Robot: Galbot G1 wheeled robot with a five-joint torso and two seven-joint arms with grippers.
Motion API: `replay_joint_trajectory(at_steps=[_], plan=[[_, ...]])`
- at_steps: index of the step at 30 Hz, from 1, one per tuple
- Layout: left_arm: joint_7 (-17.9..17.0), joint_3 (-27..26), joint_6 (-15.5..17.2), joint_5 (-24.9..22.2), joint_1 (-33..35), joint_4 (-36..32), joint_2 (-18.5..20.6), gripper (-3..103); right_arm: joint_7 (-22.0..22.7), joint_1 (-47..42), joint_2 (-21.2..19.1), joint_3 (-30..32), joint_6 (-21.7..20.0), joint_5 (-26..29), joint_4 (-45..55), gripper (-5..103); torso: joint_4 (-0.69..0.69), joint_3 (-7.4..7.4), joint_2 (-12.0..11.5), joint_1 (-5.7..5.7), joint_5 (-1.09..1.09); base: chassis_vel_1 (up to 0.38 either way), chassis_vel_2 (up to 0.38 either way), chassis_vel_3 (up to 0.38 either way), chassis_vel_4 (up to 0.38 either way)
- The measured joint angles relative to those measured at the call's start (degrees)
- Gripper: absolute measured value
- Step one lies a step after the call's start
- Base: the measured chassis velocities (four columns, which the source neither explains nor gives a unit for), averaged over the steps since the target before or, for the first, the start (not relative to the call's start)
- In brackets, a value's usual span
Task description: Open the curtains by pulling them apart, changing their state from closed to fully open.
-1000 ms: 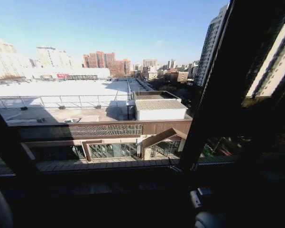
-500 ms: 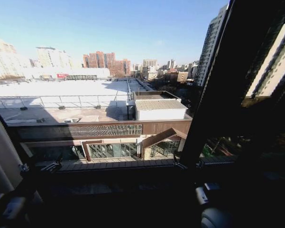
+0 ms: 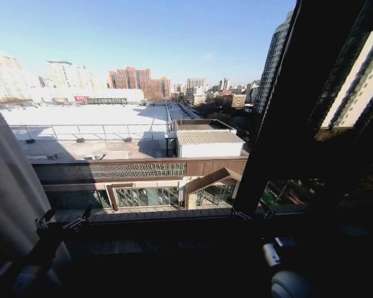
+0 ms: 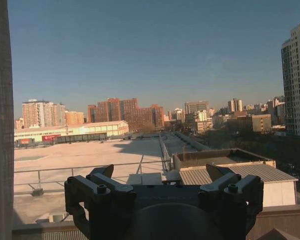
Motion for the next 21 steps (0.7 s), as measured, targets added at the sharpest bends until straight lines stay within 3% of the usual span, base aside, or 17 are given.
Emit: replay_joint_trajectory(at_steps=[8,21], plan=[[0.0,0.0,0.0,0.2,1.1,-1.0,-1.3,100,0.2,0.1,-0.2,0.2,0.0,0.8,0.4,100,0.01,0.00,0.0,0.00,0.03,-0.268,-0.293,0.263,0.282],[-0.1,2.1,0.3,2.0,1.7,-1.6,-2.2,100,0.6,-0.8,0.0,0.5,0.2,1.1,0.8,100,0.00,0.01,0.0,0.00,0.02,-0.317,-0.369,0.319,0.383]])
